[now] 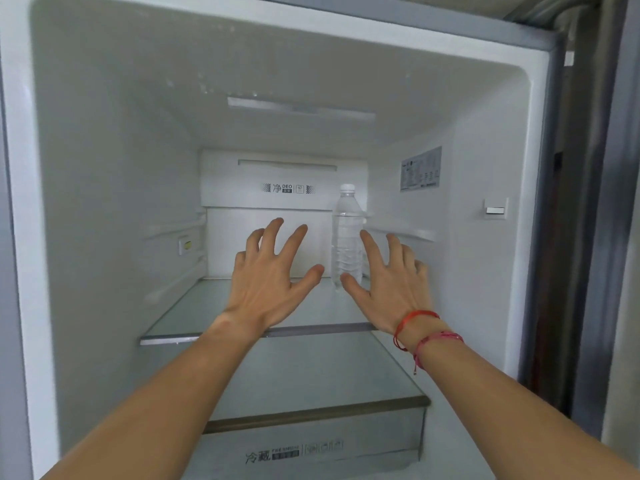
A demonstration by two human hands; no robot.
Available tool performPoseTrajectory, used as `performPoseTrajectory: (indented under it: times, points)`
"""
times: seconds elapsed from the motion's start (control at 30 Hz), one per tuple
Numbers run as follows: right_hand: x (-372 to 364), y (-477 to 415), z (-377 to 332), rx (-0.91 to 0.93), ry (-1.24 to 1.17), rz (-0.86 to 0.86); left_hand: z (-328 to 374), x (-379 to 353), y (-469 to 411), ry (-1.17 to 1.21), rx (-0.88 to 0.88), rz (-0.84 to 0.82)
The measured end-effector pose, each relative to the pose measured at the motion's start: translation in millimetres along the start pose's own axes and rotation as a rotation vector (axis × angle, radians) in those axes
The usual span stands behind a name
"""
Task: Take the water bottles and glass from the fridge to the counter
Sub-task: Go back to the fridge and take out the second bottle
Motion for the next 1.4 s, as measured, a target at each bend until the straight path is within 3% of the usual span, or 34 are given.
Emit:
performPoseTrajectory:
  times: [0.37,0.63,0.8,0.97,1.4]
  points:
    - [-65,-45,14,-0.155,-0.247,-0.115,9,-95,-46,0.249,0.227,-0.179]
    - [-111,-77,27,-0.419,-0.704,-0.255,11,-151,-80,0.713,0.549,-0.254]
    - [-131,-87,29,-0.456,-0.866,-0.298,10,-167,-90,0.912,0.719,-0.299]
    - [-142,-91,26,-0.415,-0.91,-0.313,13,-174,-94,1.083,0.725,-0.291]
    - [-119,-81,16,-0.391,-0.982,-0.263,19,-144,-81,1.154,0.704,-0.256]
Point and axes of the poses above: each hand's wrist, its own y-axis away from the middle knuckle, its own x-axis out of the back of the hand, z = x × y, the point moved 7 cm from there along -y, towards the middle knuckle, and after that the axes turned 9 degrees about z, right-handed, at the moved point
